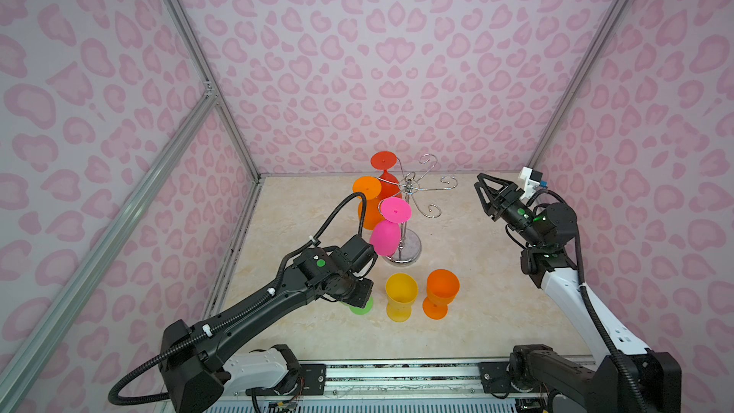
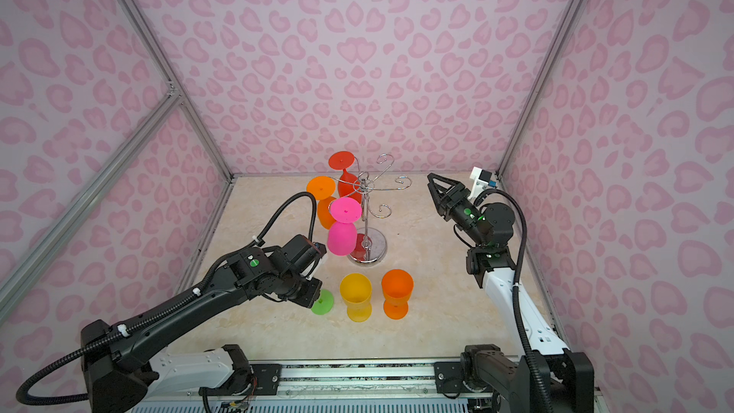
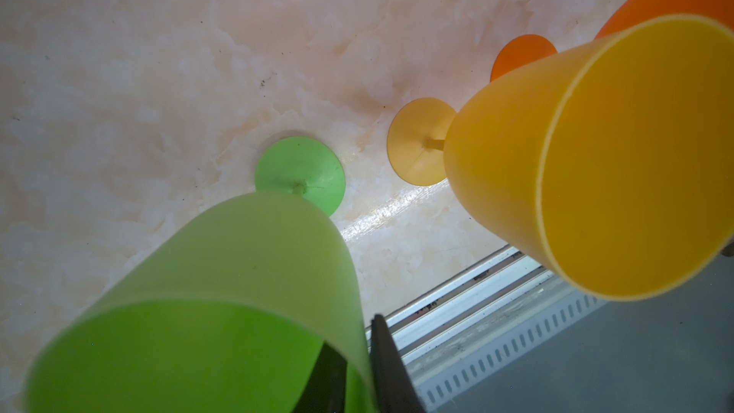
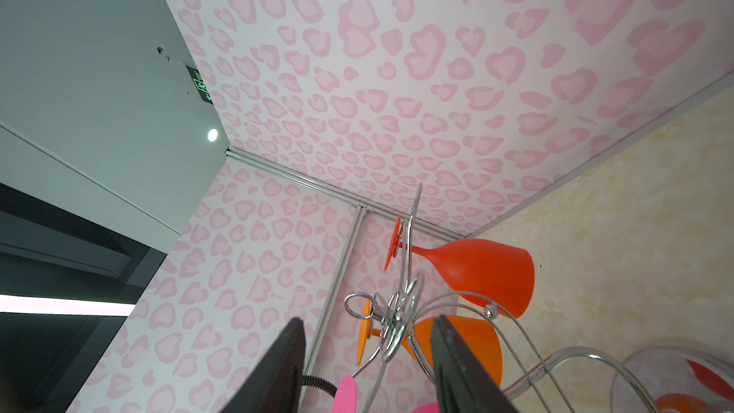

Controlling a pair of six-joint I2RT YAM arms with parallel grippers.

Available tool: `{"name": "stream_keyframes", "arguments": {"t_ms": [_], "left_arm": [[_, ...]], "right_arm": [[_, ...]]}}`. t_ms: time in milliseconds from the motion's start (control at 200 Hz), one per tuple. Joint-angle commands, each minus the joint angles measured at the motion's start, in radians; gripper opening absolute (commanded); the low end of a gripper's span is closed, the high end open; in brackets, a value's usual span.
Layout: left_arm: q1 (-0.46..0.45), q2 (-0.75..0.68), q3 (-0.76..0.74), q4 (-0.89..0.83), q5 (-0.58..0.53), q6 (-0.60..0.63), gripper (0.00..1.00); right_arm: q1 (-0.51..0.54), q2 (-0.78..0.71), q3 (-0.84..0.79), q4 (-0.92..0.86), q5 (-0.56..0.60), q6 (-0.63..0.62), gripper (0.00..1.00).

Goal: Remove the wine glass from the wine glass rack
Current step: 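Lower the green glass upright onto the table beside the yellow glass with the left gripper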

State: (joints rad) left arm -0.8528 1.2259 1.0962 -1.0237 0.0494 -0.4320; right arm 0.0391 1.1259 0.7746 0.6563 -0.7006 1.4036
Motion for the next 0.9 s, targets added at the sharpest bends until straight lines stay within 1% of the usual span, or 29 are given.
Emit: {"name": "stream_keyframes", "arguments": {"t_ms": [0, 290, 415, 430, 455, 670, 895], "left_arm": [[-0.002, -0.003, 0.016, -0.012, 0.009, 0.007, 0.21], [-0.002, -0.024, 0.031, -0.014, 0.006, -0.001, 0.35], [-0.002, -0.039, 0.040, -0.015, 0.008, -0.004, 0.35], [-0.002, -0.041, 0.042, -0.015, 0.009, -0.004, 0.39], [-0.002, -0.044, 0.043, -0.016, 0.011, -0.004, 0.41], [-0.002, -0.094, 0.073, -0.028, 0.014, -0.011, 0.45], [-0.002, -0.199, 0.148, 0.002, -0.008, -0.036, 0.48]], "right_arm": [[0.000, 0.006, 0.003, 0.021, -0.011, 0.001, 0.52], [-0.001, 0.015, 0.006, 0.031, -0.011, 0.006, 0.52], [0.000, 0.014, 0.003, 0.031, -0.011, 0.006, 0.52], [0.000, 0.014, 0.004, 0.031, -0.011, 0.006, 0.52], [-0.001, 0.014, 0.002, 0.031, -0.011, 0.006, 0.52], [0.000, 0.008, -0.005, 0.034, -0.010, 0.005, 0.52], [-0.001, 0.001, -0.017, 0.037, -0.008, 0.005, 0.52]]}}
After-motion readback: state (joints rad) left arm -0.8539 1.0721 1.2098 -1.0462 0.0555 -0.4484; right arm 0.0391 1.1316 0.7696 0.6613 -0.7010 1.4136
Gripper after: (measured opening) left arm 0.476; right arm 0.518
